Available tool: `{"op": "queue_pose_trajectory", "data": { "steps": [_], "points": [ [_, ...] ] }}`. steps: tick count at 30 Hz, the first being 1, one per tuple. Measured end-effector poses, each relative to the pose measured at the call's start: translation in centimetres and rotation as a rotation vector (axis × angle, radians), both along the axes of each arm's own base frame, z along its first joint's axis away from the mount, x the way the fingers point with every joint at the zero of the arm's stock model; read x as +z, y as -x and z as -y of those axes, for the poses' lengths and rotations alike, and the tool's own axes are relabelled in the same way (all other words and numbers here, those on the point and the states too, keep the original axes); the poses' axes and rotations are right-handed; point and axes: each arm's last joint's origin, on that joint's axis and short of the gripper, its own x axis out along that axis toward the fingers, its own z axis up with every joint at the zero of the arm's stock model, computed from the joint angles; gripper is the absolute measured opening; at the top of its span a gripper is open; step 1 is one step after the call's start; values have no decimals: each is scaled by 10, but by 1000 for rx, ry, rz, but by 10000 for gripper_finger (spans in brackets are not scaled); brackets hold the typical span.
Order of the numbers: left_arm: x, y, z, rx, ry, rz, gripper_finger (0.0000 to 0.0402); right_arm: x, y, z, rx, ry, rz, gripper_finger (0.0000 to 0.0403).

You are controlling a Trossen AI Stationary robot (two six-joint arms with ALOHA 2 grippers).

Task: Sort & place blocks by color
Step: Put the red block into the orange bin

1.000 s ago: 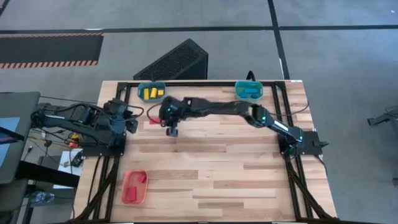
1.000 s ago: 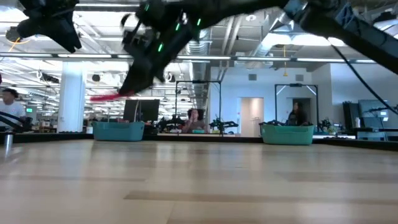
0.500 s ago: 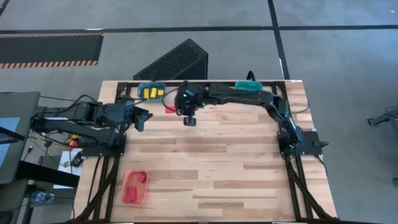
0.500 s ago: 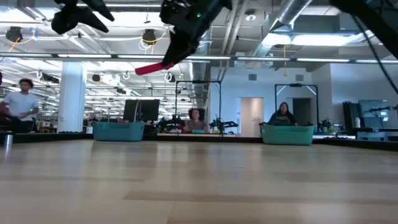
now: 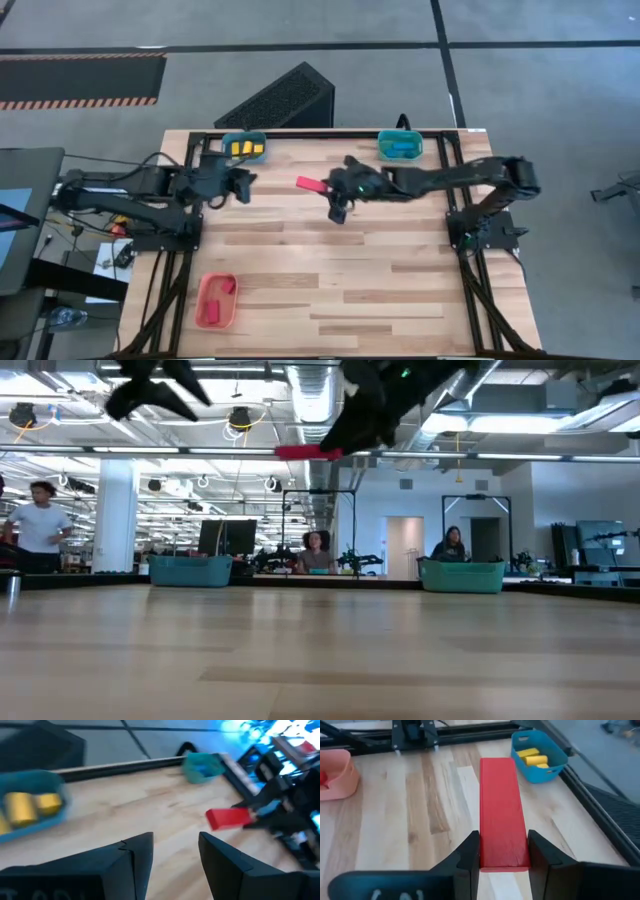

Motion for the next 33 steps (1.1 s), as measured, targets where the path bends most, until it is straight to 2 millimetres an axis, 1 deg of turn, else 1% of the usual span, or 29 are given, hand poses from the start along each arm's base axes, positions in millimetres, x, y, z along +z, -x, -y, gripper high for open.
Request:
{"op": "queue_pose_trajectory", "data": {
  "steps": [2, 5, 8, 10, 14, 18, 21, 24, 28, 33],
  "points": [
    [-1, -17, 0, -56, 34, 32, 143, 6, 8, -14, -33, 30, 18, 113],
    [-4, -46, -3, -198, 93, 84, 143, 25, 19, -32, -70, 85, 82, 113],
    [-6, -68, -11, -281, 130, 149, 143, 39, 26, -43, -91, 101, 146, 113],
    [-6, -79, -20, -321, 158, 210, 144, 45, 31, -46, -121, 97, 178, 113],
    [-1, -89, -34, -332, 182, 328, 163, 54, 37, -48, -206, 121, 220, 113],
    [9, -90, -42, -334, 145, 418, 203, 57, 37, -48, -221, 120, 253, 113],
    [13, -89, -45, -363, 125, 456, 232, 58, 36, -48, -222, 119, 261, 113],
    [14, -90, -48, -398, 135, 475, 253, 58, 36, -48, -214, 136, 252, 113],
    [7, -97, -52, -410, 181, 456, 256, 58, 37, -51, -155, 238, 209, 113],
    [-2, -112, -54, -481, 249, 476, 231, 59, 36, -52, -65, 325, 176, 113]
  ]
}}
